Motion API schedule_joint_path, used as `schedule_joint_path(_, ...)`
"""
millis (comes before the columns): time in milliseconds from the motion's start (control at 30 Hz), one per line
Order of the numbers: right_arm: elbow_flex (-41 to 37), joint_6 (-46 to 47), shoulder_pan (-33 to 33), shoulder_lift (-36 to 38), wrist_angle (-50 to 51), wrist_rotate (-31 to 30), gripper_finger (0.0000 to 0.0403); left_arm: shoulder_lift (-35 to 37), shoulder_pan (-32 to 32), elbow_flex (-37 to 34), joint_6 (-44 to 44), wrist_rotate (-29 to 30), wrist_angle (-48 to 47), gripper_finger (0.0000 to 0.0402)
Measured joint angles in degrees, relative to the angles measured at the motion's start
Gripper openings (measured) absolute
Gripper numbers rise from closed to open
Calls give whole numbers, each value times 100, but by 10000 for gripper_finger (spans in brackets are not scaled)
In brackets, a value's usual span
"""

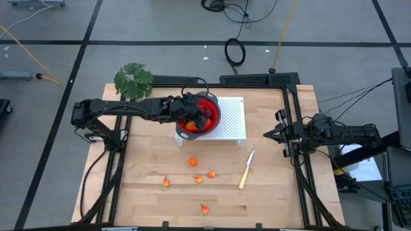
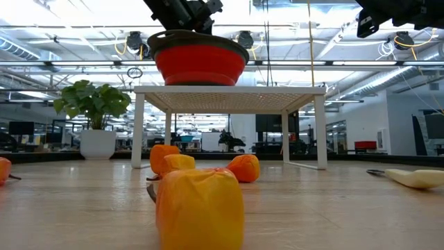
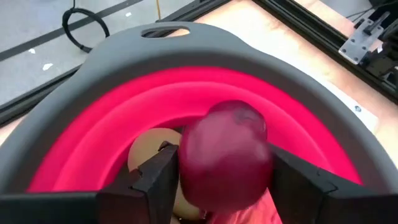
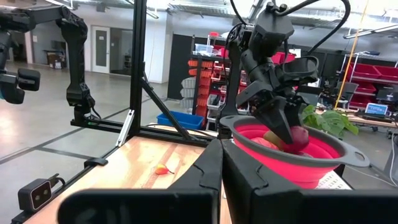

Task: Pick & Place Fruit
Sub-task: Put the red pomegranate into the orange strainer bowl on the shelf, then put the orange peach into the orange strainer bowl on the shelf

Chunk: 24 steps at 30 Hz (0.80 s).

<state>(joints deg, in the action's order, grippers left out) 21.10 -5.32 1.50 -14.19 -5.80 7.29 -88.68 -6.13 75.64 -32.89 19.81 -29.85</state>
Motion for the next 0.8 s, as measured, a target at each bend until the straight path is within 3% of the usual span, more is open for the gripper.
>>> schedule_joint_path(333, 0, -2, 0, 0, 0, 0, 0, 166, -55, 17, 327, -90, -17, 292)
schedule_joint_path(467, 0, 11, 0, 2, -2, 2, 0, 495, -103, 450, 283, -70, -247, 300)
schedule_joint_path(633, 0, 11, 0, 0, -7, 7, 0, 758, 334, 1037, 94, -36, -684, 300)
schedule_joint_path(800, 0, 11, 0, 1, -9, 22, 0, 817, 1056, 1188, -559, -26, -804, 283)
